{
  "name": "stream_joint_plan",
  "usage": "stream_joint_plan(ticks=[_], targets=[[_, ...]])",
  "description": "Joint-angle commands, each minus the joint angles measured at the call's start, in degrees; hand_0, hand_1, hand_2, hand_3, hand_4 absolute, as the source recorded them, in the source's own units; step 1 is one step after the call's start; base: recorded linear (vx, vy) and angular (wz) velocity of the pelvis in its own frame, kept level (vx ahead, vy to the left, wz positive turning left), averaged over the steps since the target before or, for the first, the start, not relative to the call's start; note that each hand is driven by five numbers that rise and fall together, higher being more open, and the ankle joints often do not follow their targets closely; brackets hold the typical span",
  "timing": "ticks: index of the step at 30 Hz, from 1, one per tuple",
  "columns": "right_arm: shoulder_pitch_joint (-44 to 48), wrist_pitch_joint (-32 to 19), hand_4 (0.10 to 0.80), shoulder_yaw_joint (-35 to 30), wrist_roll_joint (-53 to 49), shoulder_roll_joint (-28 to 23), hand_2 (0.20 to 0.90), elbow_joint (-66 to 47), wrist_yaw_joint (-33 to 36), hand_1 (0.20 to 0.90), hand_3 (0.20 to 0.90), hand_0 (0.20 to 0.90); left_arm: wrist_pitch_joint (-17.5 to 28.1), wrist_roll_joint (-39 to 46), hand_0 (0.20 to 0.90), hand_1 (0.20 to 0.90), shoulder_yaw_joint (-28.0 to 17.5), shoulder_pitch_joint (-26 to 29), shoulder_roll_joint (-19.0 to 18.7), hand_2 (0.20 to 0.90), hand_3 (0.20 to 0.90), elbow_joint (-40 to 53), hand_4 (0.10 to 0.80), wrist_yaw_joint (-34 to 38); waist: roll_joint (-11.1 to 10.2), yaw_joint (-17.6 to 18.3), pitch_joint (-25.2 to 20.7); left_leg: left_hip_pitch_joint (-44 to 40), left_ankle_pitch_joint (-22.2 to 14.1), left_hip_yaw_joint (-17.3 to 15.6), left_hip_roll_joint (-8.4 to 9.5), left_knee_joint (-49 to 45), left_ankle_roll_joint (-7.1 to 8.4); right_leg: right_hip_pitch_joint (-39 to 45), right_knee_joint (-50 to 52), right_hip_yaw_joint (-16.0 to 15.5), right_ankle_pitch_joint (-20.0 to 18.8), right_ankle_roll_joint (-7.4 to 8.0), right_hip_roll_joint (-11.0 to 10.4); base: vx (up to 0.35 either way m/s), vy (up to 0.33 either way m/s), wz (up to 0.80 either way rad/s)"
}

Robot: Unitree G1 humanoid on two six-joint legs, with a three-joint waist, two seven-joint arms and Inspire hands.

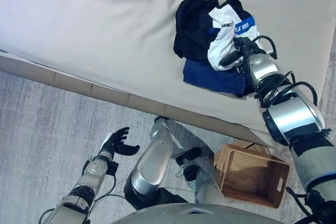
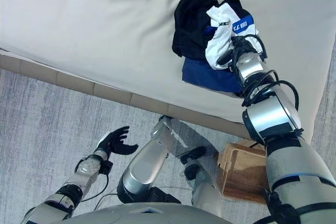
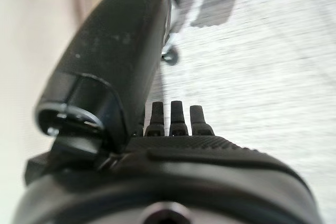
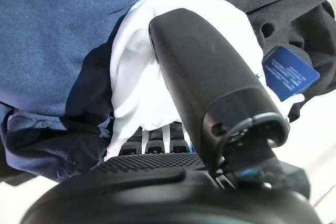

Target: Pick up the clothes from the bed and place them into the basket

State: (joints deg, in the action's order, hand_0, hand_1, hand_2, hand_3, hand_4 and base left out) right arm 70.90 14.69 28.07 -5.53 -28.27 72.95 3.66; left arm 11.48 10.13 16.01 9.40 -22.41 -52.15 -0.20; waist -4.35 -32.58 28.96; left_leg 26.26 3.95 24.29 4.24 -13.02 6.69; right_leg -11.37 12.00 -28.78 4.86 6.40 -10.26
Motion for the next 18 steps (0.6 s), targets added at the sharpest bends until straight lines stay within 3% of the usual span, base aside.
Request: stream_joint_plan(ticks=[1, 7, 9, 12, 17, 18], targets=[[4.77, -6.14, 0.100, 1.98, 0.21, 0.56, 0.300, -6.37, 9.26, 0.300, 0.200, 0.300, 0.37, 1.40, 0.900, 0.900, 1.50, -2.54, -3.46, 0.900, 0.900, 1.08, 0.800, 0.55, -0.88, 0.63, 0.84, 2.25, -5.45, -4.43, 0.46, -4.32, -6.86, -4.05, 8.18, 3.96, -2.36, -0.71, -1.70, -0.071, 0.012, -0.05], [4.64, -15.93, 0.100, -0.11, 2.03, 0.85, 0.300, -20.58, 26.54, 0.300, 0.200, 0.300, -1.13, 0.11, 0.900, 0.900, 2.68, -3.11, -2.82, 0.900, 0.900, -0.63, 0.800, 3.89, -2.74, 4.00, 0.84, -0.74, -7.84, -6.56, -0.26, -3.81, -7.28, -3.48, 5.88, 7.66, -4.93, 0.11, -0.37, -0.067, -0.028, -0.17], [4.17, -16.35, 0.100, -0.89, 1.68, 0.41, 0.300, -24.43, 27.83, 0.300, 0.200, 0.300, -2.14, -0.41, 0.900, 0.900, 2.41, -2.94, -3.09, 0.900, 0.900, -0.90, 0.800, 4.44, -3.36, 5.01, 0.84, -1.62, -6.40, -7.25, -0.27, -2.82, -7.39, -3.00, 4.13, 8.03, -6.95, -0.08, -0.33, -0.119, -0.019, -0.31], [3.57, -16.97, 0.100, -1.97, 1.51, -1.14, 0.300, -31.76, 28.16, 0.300, 0.200, 0.300, -4.04, -2.77, 0.900, 0.900, 2.88, -2.62, -3.24, 0.900, 0.900, -3.04, 0.800, 5.90, -4.16, 7.63, 0.83, -7.81, -7.12, -9.59, -0.80, -0.36, -7.27, 1.33, -0.01, 10.95, -6.42, 0.17, 0.89, -0.087, -0.016, -0.57], [-0.55, -14.80, 0.100, -4.20, 3.39, -5.27, 0.300, -42.26, 28.68, 0.300, 0.200, 0.300, -6.51, -5.53, 0.900, 0.900, 4.24, -2.94, -2.91, 0.900, 0.900, -4.77, 0.800, 6.46, -4.05, 12.27, -6.08, -16.17, -7.03, -13.09, -1.56, 5.95, -7.16, 6.92, -6.35, 13.20, -6.49, 0.20, 1.54, 0.087, 0.014, -0.47], [-2.36, -13.13, 0.100, -5.43, 4.77, -7.54, 0.300, -46.19, 28.77, 0.300, 0.200, 0.300, -7.50, -5.76, 0.900, 0.900, 4.86, -2.22, -3.20, 0.900, 0.900, -5.02, 0.800, 5.75, -3.34, 13.91, -9.35, -19.39, -6.41, -14.42, -2.12, 8.92, -7.13, 8.70, -7.51, 13.89, -6.41, 0.31, 1.88, 0.155, -0.003, -0.40]])
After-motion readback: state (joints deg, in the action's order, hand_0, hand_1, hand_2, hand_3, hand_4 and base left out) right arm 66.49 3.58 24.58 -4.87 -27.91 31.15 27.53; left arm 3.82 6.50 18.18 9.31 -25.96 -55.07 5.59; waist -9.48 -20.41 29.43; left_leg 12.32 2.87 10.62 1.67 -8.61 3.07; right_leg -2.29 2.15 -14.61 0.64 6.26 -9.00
